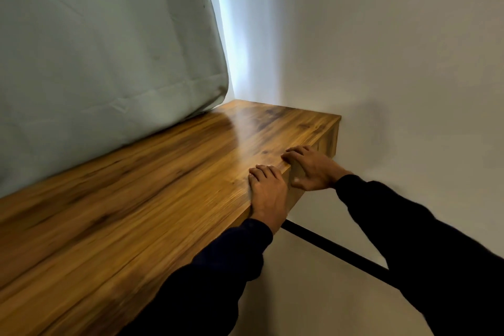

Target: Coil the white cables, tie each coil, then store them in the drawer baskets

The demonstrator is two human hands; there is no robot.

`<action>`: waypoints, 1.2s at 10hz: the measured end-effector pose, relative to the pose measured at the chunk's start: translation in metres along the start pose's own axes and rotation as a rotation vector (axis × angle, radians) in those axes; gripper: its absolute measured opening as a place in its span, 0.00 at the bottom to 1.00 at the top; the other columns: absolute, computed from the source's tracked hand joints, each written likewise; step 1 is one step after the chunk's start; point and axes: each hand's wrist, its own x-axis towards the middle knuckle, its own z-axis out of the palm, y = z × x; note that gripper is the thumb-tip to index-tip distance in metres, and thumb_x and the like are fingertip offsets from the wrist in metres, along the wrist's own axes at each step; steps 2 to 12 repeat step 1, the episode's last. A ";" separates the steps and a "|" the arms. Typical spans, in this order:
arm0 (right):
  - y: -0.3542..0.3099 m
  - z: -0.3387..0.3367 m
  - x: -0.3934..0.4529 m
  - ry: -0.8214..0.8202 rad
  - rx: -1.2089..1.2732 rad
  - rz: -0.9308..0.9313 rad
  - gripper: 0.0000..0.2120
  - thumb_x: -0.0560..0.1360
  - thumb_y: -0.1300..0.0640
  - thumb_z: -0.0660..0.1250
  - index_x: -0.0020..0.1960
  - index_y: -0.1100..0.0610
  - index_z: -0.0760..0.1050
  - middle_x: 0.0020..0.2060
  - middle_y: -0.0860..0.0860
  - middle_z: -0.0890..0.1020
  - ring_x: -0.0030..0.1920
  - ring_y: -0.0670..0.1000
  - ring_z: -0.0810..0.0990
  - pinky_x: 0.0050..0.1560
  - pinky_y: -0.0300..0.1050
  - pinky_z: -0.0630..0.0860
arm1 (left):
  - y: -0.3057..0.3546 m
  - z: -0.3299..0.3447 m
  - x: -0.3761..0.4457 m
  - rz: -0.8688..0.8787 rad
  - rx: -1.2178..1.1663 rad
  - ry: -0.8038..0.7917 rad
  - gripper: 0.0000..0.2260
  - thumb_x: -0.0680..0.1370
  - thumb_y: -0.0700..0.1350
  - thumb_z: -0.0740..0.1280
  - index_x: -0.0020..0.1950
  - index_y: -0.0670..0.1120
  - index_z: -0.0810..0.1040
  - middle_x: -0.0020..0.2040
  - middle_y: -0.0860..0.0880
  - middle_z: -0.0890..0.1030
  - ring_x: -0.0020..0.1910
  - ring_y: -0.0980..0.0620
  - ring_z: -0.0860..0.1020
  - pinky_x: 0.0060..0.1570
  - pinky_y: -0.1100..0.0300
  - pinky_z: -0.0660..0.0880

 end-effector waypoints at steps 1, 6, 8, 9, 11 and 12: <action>-0.022 -0.031 0.027 -0.106 0.006 -0.065 0.25 0.73 0.43 0.61 0.66 0.52 0.75 0.62 0.52 0.79 0.59 0.55 0.78 0.57 0.51 0.77 | -0.029 -0.012 -0.001 0.042 -0.168 0.098 0.40 0.70 0.69 0.68 0.68 0.39 0.69 0.61 0.39 0.76 0.59 0.40 0.75 0.56 0.47 0.75; -0.022 -0.031 0.027 -0.106 0.006 -0.065 0.25 0.73 0.43 0.61 0.66 0.52 0.75 0.62 0.52 0.79 0.59 0.55 0.78 0.57 0.51 0.77 | -0.029 -0.012 -0.001 0.042 -0.168 0.098 0.40 0.70 0.69 0.68 0.68 0.39 0.69 0.61 0.39 0.76 0.59 0.40 0.75 0.56 0.47 0.75; -0.022 -0.031 0.027 -0.106 0.006 -0.065 0.25 0.73 0.43 0.61 0.66 0.52 0.75 0.62 0.52 0.79 0.59 0.55 0.78 0.57 0.51 0.77 | -0.029 -0.012 -0.001 0.042 -0.168 0.098 0.40 0.70 0.69 0.68 0.68 0.39 0.69 0.61 0.39 0.76 0.59 0.40 0.75 0.56 0.47 0.75; -0.022 -0.031 0.027 -0.106 0.006 -0.065 0.25 0.73 0.43 0.61 0.66 0.52 0.75 0.62 0.52 0.79 0.59 0.55 0.78 0.57 0.51 0.77 | -0.029 -0.012 -0.001 0.042 -0.168 0.098 0.40 0.70 0.69 0.68 0.68 0.39 0.69 0.61 0.39 0.76 0.59 0.40 0.75 0.56 0.47 0.75; -0.022 -0.031 0.027 -0.106 0.006 -0.065 0.25 0.73 0.43 0.61 0.66 0.52 0.75 0.62 0.52 0.79 0.59 0.55 0.78 0.57 0.51 0.77 | -0.029 -0.012 -0.001 0.042 -0.168 0.098 0.40 0.70 0.69 0.68 0.68 0.39 0.69 0.61 0.39 0.76 0.59 0.40 0.75 0.56 0.47 0.75; -0.022 -0.031 0.027 -0.106 0.006 -0.065 0.25 0.73 0.43 0.61 0.66 0.52 0.75 0.62 0.52 0.79 0.59 0.55 0.78 0.57 0.51 0.77 | -0.029 -0.012 -0.001 0.042 -0.168 0.098 0.40 0.70 0.69 0.68 0.68 0.39 0.69 0.61 0.39 0.76 0.59 0.40 0.75 0.56 0.47 0.75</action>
